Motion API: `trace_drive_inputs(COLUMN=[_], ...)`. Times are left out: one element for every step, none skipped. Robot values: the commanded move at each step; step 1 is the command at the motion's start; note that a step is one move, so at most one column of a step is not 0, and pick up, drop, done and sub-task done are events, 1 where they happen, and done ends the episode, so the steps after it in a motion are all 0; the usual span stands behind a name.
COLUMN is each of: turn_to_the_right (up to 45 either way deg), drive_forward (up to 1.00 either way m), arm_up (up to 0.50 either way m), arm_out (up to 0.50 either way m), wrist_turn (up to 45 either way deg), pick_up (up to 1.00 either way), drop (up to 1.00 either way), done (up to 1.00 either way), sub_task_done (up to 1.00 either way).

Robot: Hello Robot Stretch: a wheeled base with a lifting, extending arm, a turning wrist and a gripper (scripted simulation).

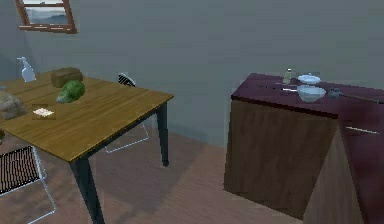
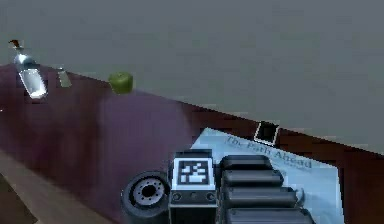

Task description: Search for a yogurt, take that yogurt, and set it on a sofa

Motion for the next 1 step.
trace_drive_inputs(turn_to_the_right=[45.0], drive_forward=[0.00], arm_up=[0.00], arm_out=[0.00], wrist_turn=[0.0], pick_up=[0.00], drop=[0.00], done=[0.00], sub_task_done=[0.00])
